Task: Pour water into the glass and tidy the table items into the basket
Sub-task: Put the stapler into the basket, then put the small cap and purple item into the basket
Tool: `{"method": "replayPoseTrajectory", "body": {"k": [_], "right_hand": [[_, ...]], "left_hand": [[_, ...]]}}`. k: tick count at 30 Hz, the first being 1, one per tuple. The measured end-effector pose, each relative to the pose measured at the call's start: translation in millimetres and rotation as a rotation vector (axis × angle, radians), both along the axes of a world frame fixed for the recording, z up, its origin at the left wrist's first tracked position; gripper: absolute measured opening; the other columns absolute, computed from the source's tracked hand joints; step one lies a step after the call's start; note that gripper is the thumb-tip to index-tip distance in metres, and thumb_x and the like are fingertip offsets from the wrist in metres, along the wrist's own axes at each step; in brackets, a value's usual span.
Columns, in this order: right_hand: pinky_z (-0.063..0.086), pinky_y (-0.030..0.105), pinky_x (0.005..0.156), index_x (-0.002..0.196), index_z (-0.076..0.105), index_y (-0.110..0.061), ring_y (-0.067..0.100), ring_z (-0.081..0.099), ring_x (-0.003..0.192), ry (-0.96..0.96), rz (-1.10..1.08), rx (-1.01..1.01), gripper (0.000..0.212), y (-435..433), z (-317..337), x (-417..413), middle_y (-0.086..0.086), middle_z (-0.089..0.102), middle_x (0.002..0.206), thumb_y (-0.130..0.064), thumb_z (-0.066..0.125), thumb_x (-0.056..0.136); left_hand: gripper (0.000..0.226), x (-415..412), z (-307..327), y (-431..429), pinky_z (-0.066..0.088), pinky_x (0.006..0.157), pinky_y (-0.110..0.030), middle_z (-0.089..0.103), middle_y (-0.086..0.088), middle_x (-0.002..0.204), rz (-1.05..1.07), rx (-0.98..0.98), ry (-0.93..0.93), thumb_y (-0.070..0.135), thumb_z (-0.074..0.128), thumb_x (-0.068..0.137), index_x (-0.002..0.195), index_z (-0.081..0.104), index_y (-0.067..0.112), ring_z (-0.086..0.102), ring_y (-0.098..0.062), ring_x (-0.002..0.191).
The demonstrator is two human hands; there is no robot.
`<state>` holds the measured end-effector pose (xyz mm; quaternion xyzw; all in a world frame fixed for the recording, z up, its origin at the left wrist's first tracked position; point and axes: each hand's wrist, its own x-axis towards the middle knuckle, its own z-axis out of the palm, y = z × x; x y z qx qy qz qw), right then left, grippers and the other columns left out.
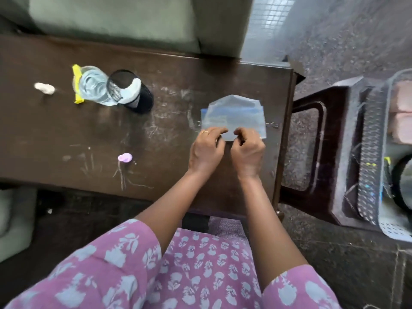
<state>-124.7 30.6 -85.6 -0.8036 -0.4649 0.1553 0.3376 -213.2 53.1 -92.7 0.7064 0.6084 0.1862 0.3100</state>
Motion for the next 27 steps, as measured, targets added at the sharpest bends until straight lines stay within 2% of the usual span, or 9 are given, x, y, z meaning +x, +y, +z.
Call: {"method": "replayPoseTrajectory", "body": {"k": [2, 10, 13, 16, 18, 20, 23, 25, 27], "right_hand": [[0.053, 0.039, 0.065, 0.079, 0.069, 0.006, 0.037, 0.066, 0.071, 0.018, 0.084, -0.024, 0.020, 5.4, -5.2, -27.8, 0.021, 0.070, 0.076, 0.016, 0.057, 0.066], [0.052, 0.040, 0.068, 0.084, 0.067, 0.005, 0.037, 0.065, 0.075, 0.099, 0.353, -0.100, 0.019, 24.7, -17.1, -140.1, 0.021, 0.068, 0.081, 0.014, 0.059, 0.068], [0.049, 0.040, 0.078, 0.096, 0.065, 0.002, 0.037, 0.062, 0.090, 0.160, 0.458, -0.237, 0.023, 27.1, -26.7, -176.3, 0.019, 0.067, 0.096, 0.006, 0.058, 0.074], [0.048, 0.039, 0.088, 0.118, 0.057, -0.004, 0.032, 0.055, 0.109, 0.211, 0.598, -0.404, 0.040, 27.5, -39.3, -209.0, 0.014, 0.058, 0.120, -0.004, 0.060, 0.079], [0.050, 0.041, 0.089, 0.129, 0.047, -0.009, 0.031, 0.049, 0.118, 0.190, 0.694, -0.495, 0.051, 28.0, -47.1, -228.1, 0.010, 0.048, 0.132, -0.010, 0.062, 0.081], [0.052, 0.044, 0.086, 0.133, 0.044, -0.012, 0.033, 0.047, 0.118, 0.126, 0.751, -0.549, 0.055, 28.7, -54.5, -243.4, 0.011, 0.043, 0.135, -0.014, 0.064, 0.082], [0.051, 0.044, 0.076, 0.124, 0.052, -0.011, 0.036, 0.050, 0.110, 0.054, 0.730, -0.542, 0.039, 31.2, -60.9, -260.0, 0.013, 0.048, 0.127, -0.013, 0.061, 0.086], [0.050, 0.042, 0.070, 0.108, 0.059, -0.007, 0.037, 0.051, 0.102, 0.036, 0.692, -0.507, 0.020, 36.2, -62.8, -268.9, 0.014, 0.054, 0.115, -0.011, 0.057, 0.089], [0.049, 0.041, 0.068, 0.096, 0.061, -0.004, 0.037, 0.051, 0.097, 0.014, 0.676, -0.487, 0.011, 43.3, -64.3, -276.5, 0.014, 0.057, 0.106, -0.011, 0.054, 0.091]], "left_hand": [[0.026, -33.3, -5.6, 1.3, 0.046, 0.083, -0.033, 0.069, -0.010, 0.102, 0.065, -0.008, 0.028, 0.001, 0.054, 0.081, 0.102, 0.067, 0.009, 0.062, -0.028, 0.095], [0.031, -152.9, -20.3, 5.5, 0.040, 0.084, -0.030, 0.070, -0.014, 0.098, 0.328, -0.005, 0.049, -0.008, 0.053, 0.075, 0.098, 0.069, 0.004, 0.063, -0.034, 0.090], [0.034, -189.2, -22.0, 8.4, 0.041, 0.086, -0.030, 0.070, -0.015, 0.100, 0.420, 0.013, 0.049, -0.008, 0.051, 0.073, 0.098, 0.069, 0.004, 0.063, -0.034, 0.091], [0.037, -222.8, -22.1, 15.9, 0.038, 0.088, -0.025, 0.069, -0.016, 0.102, 0.510, 0.009, 0.012, -0.011, 0.049, 0.072, 0.099, 0.069, 0.003, 0.061, -0.033, 0.095], [0.038, -244.3, -22.7, 24.3, 0.038, 0.089, -0.026, 0.069, -0.015, 0.104, 0.566, 0.007, 0.008, -0.012, 0.048, 0.072, 0.100, 0.069, 0.003, 0.061, -0.032, 0.098], [0.038, -266.2, -23.9, 35.9, 0.040, 0.089, -0.028, 0.069, -0.015, 0.104, 0.609, 0.034, 0.011, -0.012, 0.047, 0.071, 0.099, 0.069, 0.002, 0.062, -0.031, 0.098], [0.039, -299.6, -26.2, 57.3, 0.042, 0.089, -0.032, 0.067, -0.014, 0.107, 0.687, 0.043, 0.029, -0.010, 0.046, 0.073, 0.102, 0.069, 0.004, 0.061, -0.031, 0.098], [0.040, -320.6, -28.8, 73.1, 0.045, 0.090, -0.036, 0.065, -0.013, 0.111, 0.756, 0.025, 0.023, -0.007, 0.045, 0.075, 0.105, 0.067, 0.006, 0.060, -0.030, 0.099], [0.040, -339.1, -32.2, 90.6, 0.046, 0.091, -0.038, 0.062, -0.012, 0.116, 0.806, 0.003, -0.006, -0.005, 0.045, 0.077, 0.110, 0.065, 0.007, 0.059, -0.027, 0.101]]}}
